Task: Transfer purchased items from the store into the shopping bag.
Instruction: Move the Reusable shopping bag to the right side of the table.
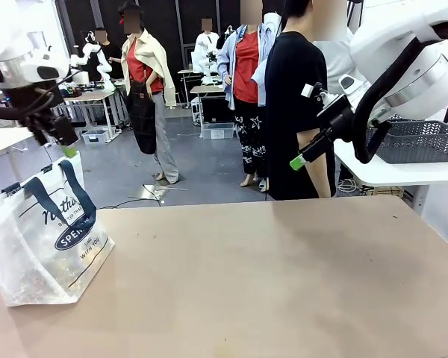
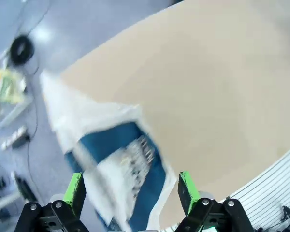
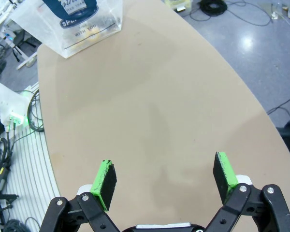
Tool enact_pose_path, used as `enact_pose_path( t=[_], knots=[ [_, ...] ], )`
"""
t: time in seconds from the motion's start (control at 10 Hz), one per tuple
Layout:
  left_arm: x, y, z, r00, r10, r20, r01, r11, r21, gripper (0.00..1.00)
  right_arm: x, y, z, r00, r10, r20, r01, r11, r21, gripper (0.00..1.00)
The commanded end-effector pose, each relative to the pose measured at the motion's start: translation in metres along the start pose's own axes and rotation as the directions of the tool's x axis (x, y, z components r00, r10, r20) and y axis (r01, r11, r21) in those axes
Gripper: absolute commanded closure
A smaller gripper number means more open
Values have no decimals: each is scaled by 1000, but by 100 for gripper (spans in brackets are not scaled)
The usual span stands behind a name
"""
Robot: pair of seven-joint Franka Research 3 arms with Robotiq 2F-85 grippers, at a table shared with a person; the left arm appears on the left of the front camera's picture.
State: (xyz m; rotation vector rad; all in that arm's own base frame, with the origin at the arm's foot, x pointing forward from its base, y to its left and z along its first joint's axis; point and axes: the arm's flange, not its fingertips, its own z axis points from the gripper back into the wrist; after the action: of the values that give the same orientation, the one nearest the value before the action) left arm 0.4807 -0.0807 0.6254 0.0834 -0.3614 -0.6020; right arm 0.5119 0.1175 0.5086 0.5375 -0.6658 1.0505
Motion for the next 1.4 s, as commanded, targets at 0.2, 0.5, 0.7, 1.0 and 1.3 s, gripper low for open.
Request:
enact_pose_path(
  t=[0.2,0.5,0.7,1.0,1.3],
  knots=[
    [28,5,-11,956,-154,251,213,950,-228,0,1,-1,-1,1000,-8,1,8,1000,1,0],
    [38,-6,-19,901,-207,382,322,909,-266,0,1,-1,-1,1000,-8,1,8,1000,1,0],
    [40,-15,-36,848,-241,472,406,867,-287,0,1,-1,-1,1000,-8,1,8,1000,1,0],
    [29,-28,-52,763,-283,581,469,861,-195,0,1,-1,-1,1000,-8,1,8,1000,1,0],
    [23,-38,-74,745,-284,604,507,830,-235,0,1,-1,-1,1000,-8,1,8,1000,1,0]
  ],
)
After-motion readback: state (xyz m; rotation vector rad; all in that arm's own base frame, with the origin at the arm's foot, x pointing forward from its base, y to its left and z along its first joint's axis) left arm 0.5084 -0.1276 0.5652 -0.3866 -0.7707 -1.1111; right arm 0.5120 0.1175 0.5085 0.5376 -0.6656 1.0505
